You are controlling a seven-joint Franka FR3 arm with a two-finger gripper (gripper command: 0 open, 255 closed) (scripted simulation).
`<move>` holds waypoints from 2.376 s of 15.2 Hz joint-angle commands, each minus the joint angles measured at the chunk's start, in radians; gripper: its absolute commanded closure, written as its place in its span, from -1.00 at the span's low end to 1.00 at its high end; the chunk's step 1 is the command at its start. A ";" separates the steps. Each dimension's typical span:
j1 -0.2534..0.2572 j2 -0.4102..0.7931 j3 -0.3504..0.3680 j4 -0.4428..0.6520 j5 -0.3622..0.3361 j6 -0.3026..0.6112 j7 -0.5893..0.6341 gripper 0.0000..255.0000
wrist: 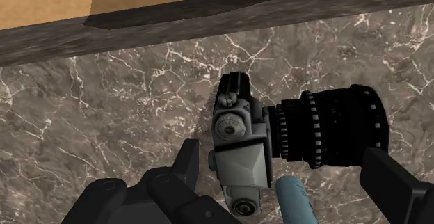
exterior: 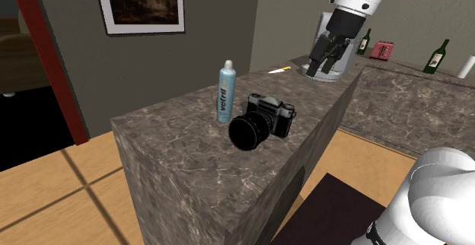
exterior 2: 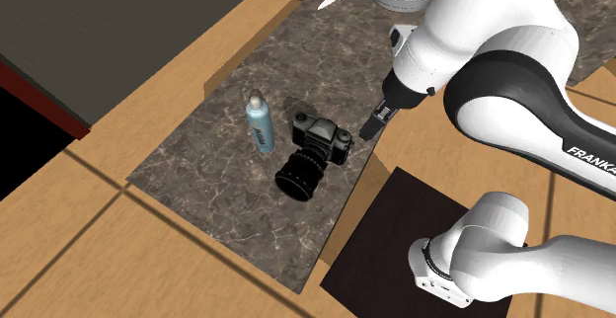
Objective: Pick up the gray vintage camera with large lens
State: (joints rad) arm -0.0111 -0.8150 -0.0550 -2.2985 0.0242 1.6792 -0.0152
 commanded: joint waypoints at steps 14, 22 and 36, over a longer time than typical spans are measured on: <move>0.048 0.224 -0.085 -0.186 -0.014 0.379 -0.197 -1.00; 0.049 0.239 -0.088 -0.250 -0.013 0.459 -0.201 1.00; 0.048 0.225 -0.086 -0.193 -0.014 0.388 -0.197 1.00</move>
State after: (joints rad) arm 0.0372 -0.5809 -0.1423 -2.5019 0.0103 2.0839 -0.2150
